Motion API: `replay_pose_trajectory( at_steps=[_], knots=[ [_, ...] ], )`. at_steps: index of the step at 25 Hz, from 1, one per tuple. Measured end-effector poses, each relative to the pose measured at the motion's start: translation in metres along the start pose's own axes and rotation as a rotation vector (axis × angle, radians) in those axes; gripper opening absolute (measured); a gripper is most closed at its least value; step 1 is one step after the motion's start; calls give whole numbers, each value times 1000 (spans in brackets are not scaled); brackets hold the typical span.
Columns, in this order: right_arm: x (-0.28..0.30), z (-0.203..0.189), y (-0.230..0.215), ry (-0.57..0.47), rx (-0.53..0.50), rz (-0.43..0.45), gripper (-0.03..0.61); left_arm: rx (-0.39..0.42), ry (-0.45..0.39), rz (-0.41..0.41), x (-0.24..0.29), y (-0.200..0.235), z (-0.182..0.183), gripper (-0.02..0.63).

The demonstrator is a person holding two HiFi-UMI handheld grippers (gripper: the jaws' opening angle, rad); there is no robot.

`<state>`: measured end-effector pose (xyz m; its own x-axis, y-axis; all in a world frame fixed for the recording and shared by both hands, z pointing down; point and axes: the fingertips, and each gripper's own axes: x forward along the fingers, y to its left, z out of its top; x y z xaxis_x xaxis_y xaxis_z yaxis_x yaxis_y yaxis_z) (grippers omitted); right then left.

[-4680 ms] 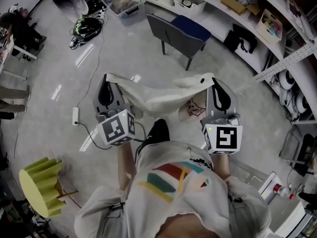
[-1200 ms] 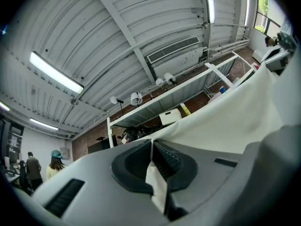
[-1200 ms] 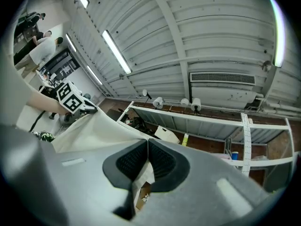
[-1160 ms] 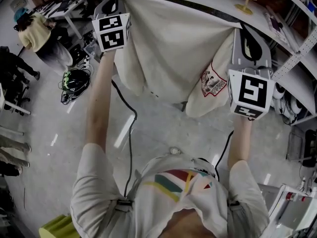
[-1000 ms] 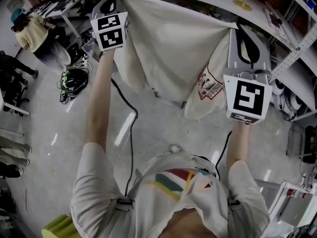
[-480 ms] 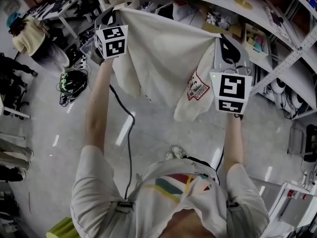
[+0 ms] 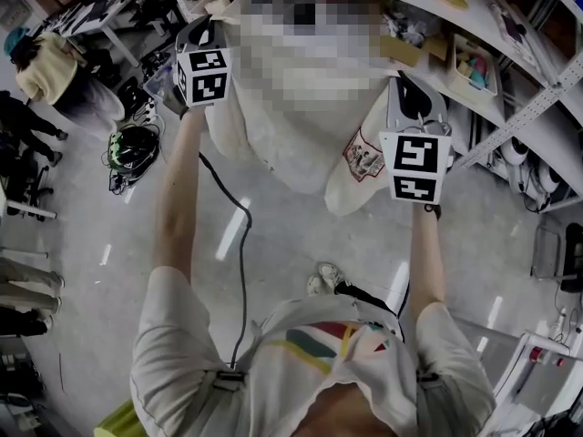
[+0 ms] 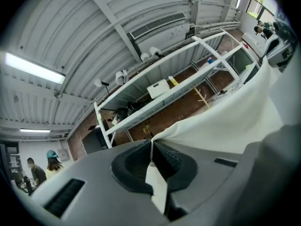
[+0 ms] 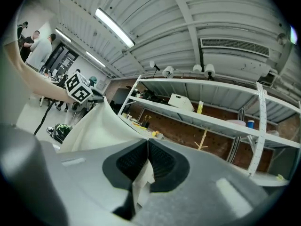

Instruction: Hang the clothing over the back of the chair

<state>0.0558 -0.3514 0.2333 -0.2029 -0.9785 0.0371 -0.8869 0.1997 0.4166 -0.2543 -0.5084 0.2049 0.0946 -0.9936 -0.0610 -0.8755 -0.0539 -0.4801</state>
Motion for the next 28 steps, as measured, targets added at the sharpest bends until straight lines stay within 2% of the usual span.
replay_pose_trajectory(
  at_steps=[4, 13, 15, 18, 23, 28],
  knots=[
    [9, -39, 4, 85, 2, 14, 11, -8, 59, -55, 1, -30, -44, 14],
    [20, -91, 11, 186, 9, 35, 11, 79, 131, -138, 10, -65, -81, 14],
    [22, -99, 18, 197, 1, 59, 11, 70, 139, -106, 8, -60, -85, 14],
    [29, -98, 32, 182, -21, 104, 11, 39, 135, 7, -4, -32, -76, 14],
    [38, -83, 59, 137, -46, 184, 11, 29, 157, 181, -56, 19, -68, 14],
    [41, -74, 79, 112, -63, 238, 11, 82, 207, 219, -85, 39, -85, 14]
  ],
)
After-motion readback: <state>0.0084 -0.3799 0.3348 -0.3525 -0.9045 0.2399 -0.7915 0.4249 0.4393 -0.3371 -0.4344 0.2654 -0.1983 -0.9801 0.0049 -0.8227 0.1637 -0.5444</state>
